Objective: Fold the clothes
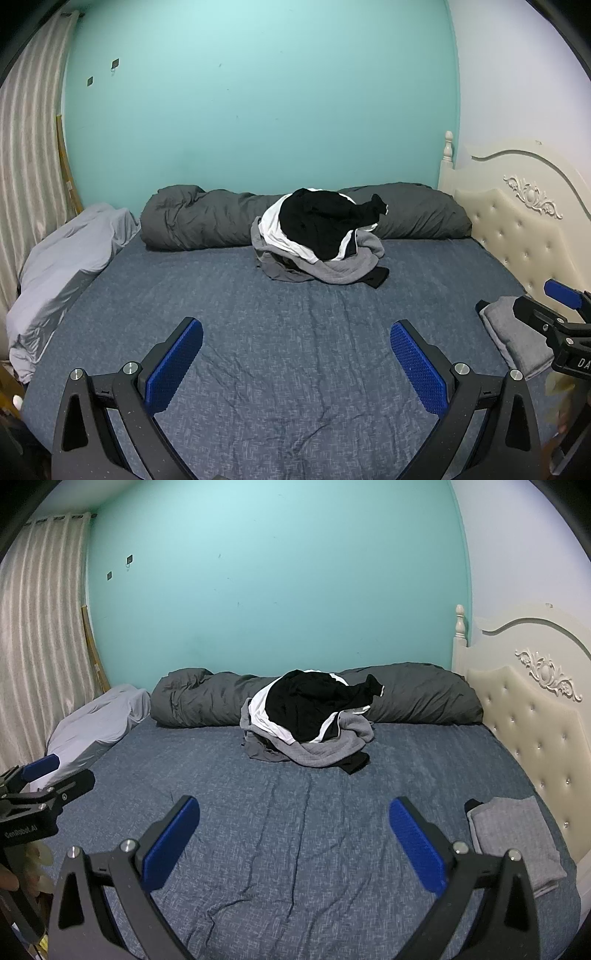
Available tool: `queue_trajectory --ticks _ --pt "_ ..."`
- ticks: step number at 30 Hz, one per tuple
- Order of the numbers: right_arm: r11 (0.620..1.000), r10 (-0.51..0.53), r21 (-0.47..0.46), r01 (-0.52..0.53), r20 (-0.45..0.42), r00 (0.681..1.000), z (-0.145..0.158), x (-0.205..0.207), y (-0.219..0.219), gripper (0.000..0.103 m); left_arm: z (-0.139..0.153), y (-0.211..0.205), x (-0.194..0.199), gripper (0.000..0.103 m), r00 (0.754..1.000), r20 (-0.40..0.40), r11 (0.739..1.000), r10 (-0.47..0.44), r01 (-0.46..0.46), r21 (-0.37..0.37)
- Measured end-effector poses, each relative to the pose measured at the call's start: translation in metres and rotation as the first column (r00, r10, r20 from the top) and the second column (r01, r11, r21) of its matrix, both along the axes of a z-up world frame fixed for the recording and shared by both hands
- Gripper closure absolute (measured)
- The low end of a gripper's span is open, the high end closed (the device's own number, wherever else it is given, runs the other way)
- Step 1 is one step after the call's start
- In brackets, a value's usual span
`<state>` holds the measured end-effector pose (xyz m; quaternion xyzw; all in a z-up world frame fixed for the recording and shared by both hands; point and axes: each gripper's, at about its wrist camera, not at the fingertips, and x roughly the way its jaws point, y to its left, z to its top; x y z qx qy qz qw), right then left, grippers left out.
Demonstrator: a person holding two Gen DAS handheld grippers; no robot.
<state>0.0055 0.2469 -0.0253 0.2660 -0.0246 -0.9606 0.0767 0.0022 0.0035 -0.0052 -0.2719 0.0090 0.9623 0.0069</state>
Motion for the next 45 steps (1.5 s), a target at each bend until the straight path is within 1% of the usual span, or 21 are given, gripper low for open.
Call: queue_trajectory --ticks 25,45 --pt "1.0 0.006 0.003 -0.006 0.005 1.0 -0.007 0.0 0.001 0.0 -0.005 0.0 -0.001 0.0 1.0 0.002 1.0 0.002 -0.002 0.003" --pt "1.0 -0.01 -0.003 0.01 0.021 1.0 -0.011 -0.011 0.005 0.0 -0.007 0.001 -0.006 0.0 1.0 0.008 1.0 0.004 -0.004 0.009"
